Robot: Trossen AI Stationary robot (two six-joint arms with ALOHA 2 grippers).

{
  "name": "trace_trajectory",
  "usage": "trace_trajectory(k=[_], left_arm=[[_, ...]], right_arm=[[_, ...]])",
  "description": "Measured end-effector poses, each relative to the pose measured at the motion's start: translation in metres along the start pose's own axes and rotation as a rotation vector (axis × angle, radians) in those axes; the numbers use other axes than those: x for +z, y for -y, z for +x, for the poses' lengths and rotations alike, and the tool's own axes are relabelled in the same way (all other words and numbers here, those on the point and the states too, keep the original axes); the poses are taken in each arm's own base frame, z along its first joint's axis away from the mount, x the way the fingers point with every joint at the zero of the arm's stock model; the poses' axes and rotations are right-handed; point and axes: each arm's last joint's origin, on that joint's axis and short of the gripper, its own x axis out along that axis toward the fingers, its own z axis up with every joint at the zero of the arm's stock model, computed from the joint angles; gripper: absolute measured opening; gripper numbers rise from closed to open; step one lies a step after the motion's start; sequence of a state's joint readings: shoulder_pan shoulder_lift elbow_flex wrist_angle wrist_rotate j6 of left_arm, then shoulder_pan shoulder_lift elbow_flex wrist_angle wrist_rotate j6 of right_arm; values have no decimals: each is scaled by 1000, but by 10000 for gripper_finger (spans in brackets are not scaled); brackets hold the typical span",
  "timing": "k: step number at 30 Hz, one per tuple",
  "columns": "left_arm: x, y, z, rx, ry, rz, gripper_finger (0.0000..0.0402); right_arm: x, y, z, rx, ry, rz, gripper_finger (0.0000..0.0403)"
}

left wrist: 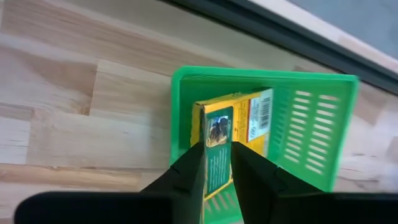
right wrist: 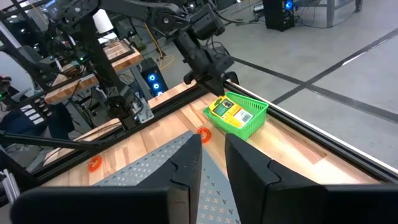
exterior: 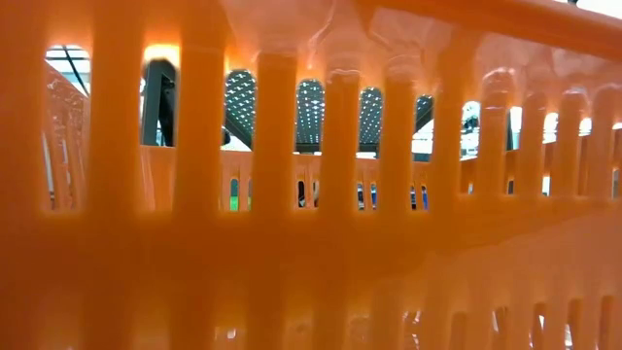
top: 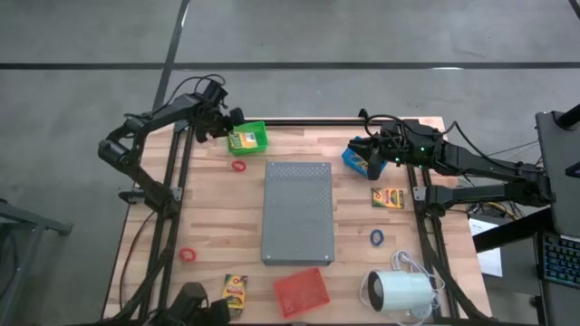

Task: Pick & Place Office Desk Supplies
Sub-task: Put the top left yellow crayon box into the green basket, then put the bottom yellow crayon box into the green basket

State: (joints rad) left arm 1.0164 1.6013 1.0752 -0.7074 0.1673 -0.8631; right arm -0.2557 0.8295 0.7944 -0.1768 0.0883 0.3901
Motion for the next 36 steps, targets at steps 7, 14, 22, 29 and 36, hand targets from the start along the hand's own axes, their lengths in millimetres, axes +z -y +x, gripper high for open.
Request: trace_trajectory(k=[7, 14, 22, 29, 36], left_arm=[[-5, 0, -21, -34, 30, 8, 83], [-19, -2, -45, -46, 34, 34, 83], [-54, 6, -76, -99, 47, 256, 83], [-101, 19, -102, -162, 129, 622, 83], [-174, 28, -122, -121, 338, 1072, 83]], right_arm=[[0, 0, 0, 0, 0, 0, 81], [0, 0, 0, 0, 0, 0, 77], [0, 0, 0, 0, -1, 0, 68], [0, 0, 0, 0, -1, 0, 76], [0, 0, 0, -1, -1, 0, 84]])
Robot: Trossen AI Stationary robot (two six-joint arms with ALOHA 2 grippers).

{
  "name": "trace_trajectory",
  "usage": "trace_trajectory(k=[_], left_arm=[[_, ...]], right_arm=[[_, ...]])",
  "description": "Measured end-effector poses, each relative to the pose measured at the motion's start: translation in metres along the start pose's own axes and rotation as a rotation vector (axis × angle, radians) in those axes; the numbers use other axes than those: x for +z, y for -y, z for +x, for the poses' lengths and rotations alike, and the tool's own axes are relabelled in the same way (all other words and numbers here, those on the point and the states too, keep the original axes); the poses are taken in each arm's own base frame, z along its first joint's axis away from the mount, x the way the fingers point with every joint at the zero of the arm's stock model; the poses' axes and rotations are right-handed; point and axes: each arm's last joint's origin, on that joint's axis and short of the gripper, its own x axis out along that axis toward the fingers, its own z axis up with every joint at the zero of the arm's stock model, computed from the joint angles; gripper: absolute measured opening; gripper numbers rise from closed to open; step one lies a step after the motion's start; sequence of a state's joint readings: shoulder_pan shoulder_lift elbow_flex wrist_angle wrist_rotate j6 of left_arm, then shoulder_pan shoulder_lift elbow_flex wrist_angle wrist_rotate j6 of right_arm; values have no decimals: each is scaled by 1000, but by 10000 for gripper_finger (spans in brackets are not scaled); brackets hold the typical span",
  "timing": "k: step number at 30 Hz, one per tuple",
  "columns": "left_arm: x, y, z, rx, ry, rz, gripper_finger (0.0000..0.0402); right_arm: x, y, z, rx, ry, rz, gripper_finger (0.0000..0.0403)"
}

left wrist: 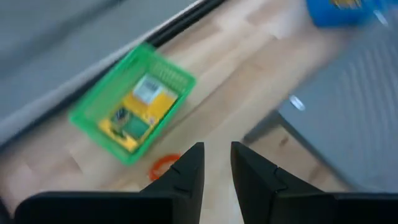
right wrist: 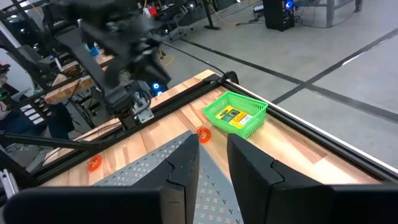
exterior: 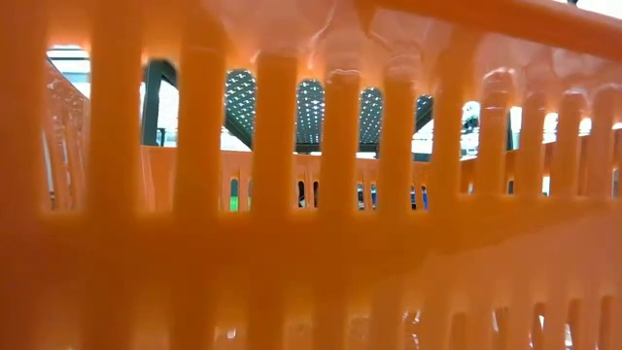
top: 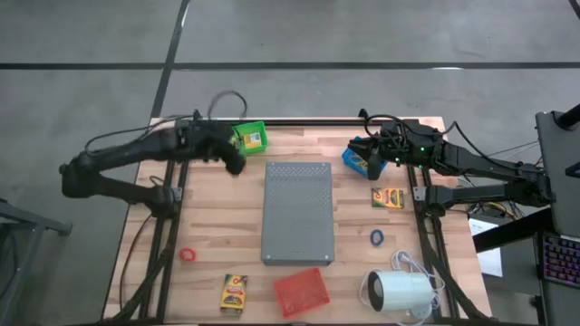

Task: Pick & Place Office Desk Supplies
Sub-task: Put the bottom yellow crayon box into the green basket

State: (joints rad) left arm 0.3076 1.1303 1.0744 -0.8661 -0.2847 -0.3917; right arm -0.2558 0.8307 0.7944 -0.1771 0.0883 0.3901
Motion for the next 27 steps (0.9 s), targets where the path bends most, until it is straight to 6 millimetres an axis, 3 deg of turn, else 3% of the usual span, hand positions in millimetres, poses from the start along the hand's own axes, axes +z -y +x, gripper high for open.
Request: trace_trajectory(k=[3, 7, 15, 27], left_arm=[[-16, 30, -13, 9, 42, 240, 83], [-43, 64, -32, 12, 105, 394, 83], [-110, 108, -71, -110, 237, 683, 83], [-203, 143, -88, -251, 226, 668, 85]], right_arm=[[0, 0, 0, 0, 0, 0, 84], [0, 0, 0, 0, 0, 0, 80], [0, 0, 0, 0, 0, 0, 68], [0, 0, 0, 1, 1, 0, 80]])
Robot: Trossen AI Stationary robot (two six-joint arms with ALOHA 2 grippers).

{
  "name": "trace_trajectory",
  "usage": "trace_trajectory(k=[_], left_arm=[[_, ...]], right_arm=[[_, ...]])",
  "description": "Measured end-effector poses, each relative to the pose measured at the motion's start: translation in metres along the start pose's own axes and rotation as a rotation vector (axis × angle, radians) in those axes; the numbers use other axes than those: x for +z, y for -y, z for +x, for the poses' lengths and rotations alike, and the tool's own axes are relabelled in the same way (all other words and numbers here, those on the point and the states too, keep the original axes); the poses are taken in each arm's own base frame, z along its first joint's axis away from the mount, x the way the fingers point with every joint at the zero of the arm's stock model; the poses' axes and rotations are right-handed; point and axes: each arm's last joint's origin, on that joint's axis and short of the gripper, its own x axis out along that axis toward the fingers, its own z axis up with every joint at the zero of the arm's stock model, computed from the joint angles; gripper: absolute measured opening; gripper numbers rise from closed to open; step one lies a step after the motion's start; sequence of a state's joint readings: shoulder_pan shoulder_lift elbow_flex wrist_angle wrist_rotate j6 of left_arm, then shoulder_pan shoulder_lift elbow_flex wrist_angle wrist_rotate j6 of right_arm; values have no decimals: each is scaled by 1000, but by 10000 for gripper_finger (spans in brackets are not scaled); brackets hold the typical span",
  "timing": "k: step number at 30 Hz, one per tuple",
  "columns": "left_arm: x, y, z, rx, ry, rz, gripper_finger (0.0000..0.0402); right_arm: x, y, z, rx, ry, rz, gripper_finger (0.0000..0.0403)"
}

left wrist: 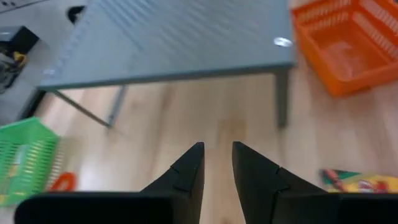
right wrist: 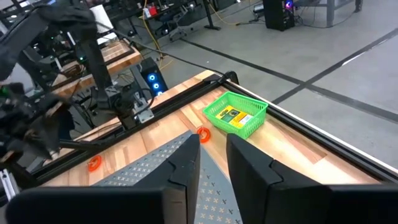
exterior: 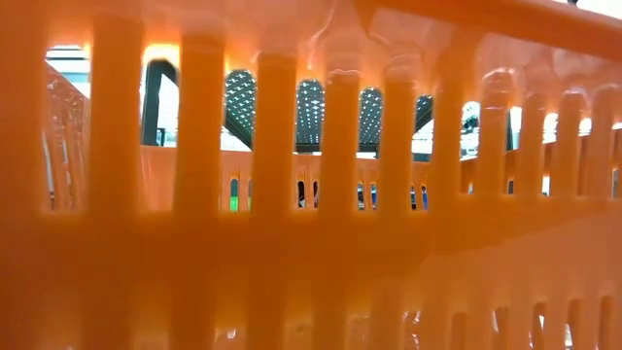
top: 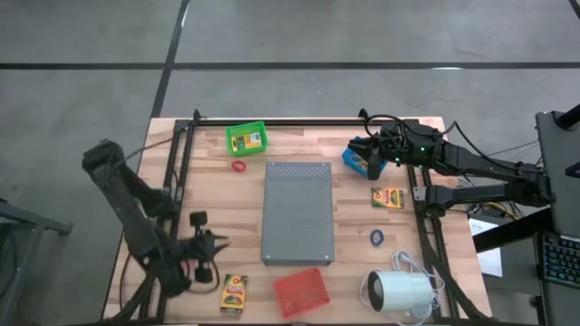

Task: Pick & Place Office Desk Supplies
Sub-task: Put the bottom yellow crayon box into the green basket

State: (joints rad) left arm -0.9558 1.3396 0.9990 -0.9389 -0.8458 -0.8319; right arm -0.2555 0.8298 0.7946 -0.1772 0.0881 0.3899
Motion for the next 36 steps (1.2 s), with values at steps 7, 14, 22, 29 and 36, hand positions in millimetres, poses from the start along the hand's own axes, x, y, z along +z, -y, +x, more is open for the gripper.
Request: trace_trajectory(k=[7, 14, 22, 29, 36], left_arm=[[-13, 54, 6, -30, -90, 63, 121], [-6, 85, 9, -80, -297, 78, 181], [1, 111, 1, -223, -312, 17, 202], [-7, 128, 8, -230, -306, -27, 201], [-5, 150, 12, -242, -299, -26, 201]], right_arm=[[0, 0, 0, 0, 0, 0, 78], [0, 0, 0, 0, 0, 0, 68], [0, 0, 0, 0, 0, 0, 77], [0, 0, 0, 0, 0, 0, 84], [0, 0, 0, 0, 0, 0, 77]])
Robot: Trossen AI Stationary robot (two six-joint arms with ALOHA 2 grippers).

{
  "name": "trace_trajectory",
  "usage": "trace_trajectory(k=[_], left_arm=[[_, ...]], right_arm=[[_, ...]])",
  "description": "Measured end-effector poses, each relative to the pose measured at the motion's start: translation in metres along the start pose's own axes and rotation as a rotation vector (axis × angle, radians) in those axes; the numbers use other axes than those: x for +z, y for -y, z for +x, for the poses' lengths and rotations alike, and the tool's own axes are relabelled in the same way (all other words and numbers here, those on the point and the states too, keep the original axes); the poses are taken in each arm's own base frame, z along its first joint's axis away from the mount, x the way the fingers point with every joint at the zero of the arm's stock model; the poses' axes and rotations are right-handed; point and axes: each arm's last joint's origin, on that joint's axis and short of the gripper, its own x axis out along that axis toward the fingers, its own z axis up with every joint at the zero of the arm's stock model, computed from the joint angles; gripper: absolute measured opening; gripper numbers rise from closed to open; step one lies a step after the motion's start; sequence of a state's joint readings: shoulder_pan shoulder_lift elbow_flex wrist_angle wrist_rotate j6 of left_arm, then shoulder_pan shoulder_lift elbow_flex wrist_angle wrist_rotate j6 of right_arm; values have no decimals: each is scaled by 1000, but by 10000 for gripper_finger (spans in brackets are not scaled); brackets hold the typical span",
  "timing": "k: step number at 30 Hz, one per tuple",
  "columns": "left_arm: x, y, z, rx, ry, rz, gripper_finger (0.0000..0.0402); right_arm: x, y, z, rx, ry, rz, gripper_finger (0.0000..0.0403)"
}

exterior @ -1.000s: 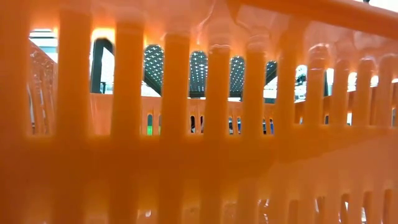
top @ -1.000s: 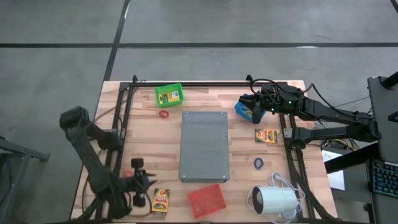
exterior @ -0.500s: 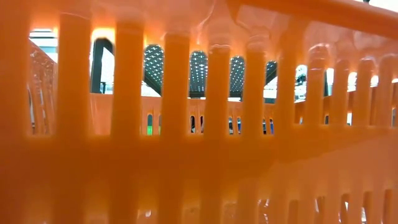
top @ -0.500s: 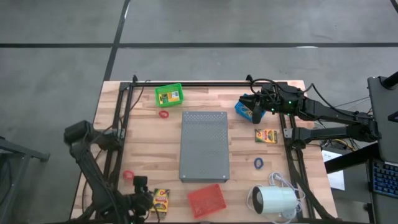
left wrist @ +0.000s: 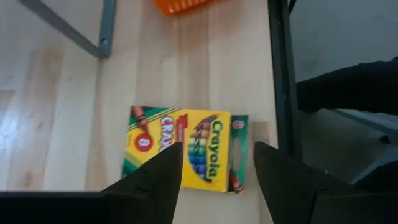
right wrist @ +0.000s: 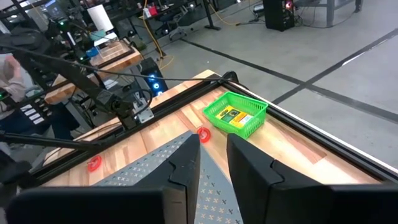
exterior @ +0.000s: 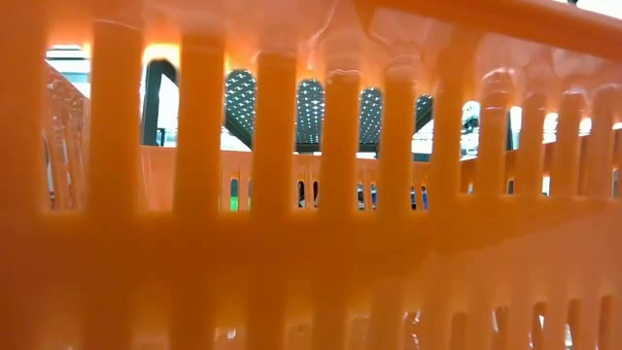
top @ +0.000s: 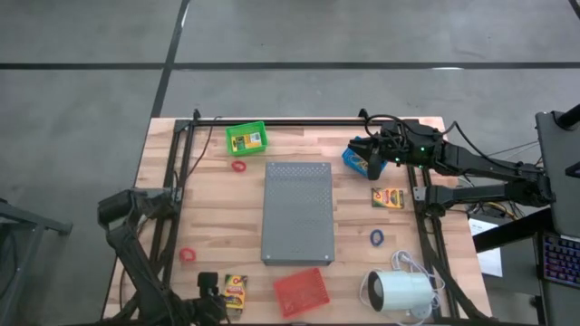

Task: Pick & Place Office Desk Supplies
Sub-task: Put the bottom yellow crayon box into the green basket

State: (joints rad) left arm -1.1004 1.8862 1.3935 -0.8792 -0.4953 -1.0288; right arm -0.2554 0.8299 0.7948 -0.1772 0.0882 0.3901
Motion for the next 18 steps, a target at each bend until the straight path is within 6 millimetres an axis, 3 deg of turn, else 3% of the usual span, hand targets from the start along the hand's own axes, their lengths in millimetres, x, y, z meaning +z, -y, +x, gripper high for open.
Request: trace_trajectory(k=[11, 18], left_arm=[[-14, 32, 32, 63, -41, 45, 200], [-19, 45, 39, 39, -32, 26, 200]], right_arm=[[0, 0, 0, 0, 0, 0, 71], [0, 0, 0, -1, -1, 0, 80]])
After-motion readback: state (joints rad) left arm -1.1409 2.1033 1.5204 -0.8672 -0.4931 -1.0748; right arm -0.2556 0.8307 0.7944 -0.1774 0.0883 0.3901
